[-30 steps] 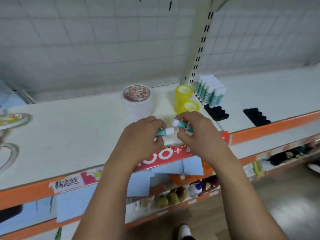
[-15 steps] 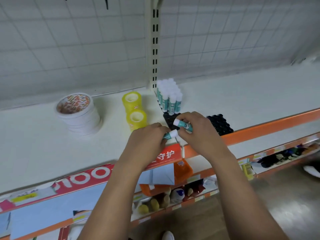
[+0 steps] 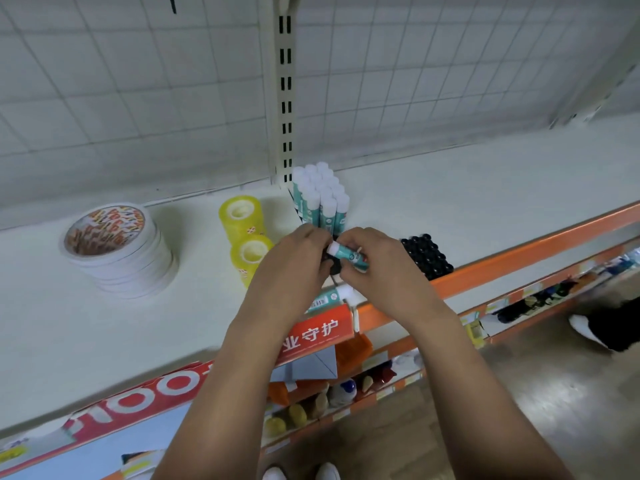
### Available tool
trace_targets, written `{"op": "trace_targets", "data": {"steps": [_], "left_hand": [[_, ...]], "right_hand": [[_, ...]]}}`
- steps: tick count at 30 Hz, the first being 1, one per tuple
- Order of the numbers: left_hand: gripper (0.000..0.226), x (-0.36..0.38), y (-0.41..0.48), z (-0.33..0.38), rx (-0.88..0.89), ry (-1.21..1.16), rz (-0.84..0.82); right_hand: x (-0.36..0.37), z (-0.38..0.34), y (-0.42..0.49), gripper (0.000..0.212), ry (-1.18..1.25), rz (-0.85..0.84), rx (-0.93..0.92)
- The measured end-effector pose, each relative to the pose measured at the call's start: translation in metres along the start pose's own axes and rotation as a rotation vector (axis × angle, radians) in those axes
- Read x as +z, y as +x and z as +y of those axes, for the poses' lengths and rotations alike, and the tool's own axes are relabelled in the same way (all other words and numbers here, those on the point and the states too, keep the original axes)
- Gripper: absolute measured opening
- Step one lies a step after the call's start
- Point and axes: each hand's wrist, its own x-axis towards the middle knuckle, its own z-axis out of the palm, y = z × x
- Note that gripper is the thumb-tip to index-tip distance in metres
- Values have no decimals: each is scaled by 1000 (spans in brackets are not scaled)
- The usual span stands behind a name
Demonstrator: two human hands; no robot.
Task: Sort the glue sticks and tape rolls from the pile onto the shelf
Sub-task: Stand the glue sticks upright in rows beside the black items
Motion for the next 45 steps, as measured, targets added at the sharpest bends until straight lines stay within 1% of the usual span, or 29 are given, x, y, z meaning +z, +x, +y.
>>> {"op": "trace_targets", "data": {"steps": [4,7,9,12,14,18,20,23,24,26,28,31,33,39,45], "left_hand": [[21,2,4,1,22,-41,66],[16,4,8,1,17,0,46],[12,6,12,0,-24,49,26],[13,9,18,1,-100,104,1],[13,13,21,7,-120,121,9],[16,19,27,20,-182,53,146],[12,19,29,23,-217,21,203],[9,21,26,25,-285,48,275],[9,22,26,25,-318,62,292],[10,25,27,24,-380,79,321],[11,27,30,22,-416,96,340],[9,33,35,22,-456,73,358],[6,39,37,23,-487,50,349],[5,46,40,22,-554,21,379],[14,48,43,20,-586,20,356]], "right_hand": [[-2,3,3,26,12,6,-25],[-4,8,7,27,27,-5,-25],[-7,13,12,33,85,-3,-11],[-16,19,22,43,201,15,-9],[-22,20,30,47,279,27,-17],[-27,24,42,44,302,25,-88],[-26,26,45,44,294,4,-125],[-25,34,48,48,350,-50,-121],[-25,37,49,43,360,-54,-118],[-23,47,50,25,313,-60,-151],[-18,55,50,16,215,-101,-218],[-4,61,49,20,49,-181,-291],[1,62,48,23,-24,-201,-321],[-1,66,47,22,-26,-190,-320],[-1,63,45,22,-34,-189,-311]]}}
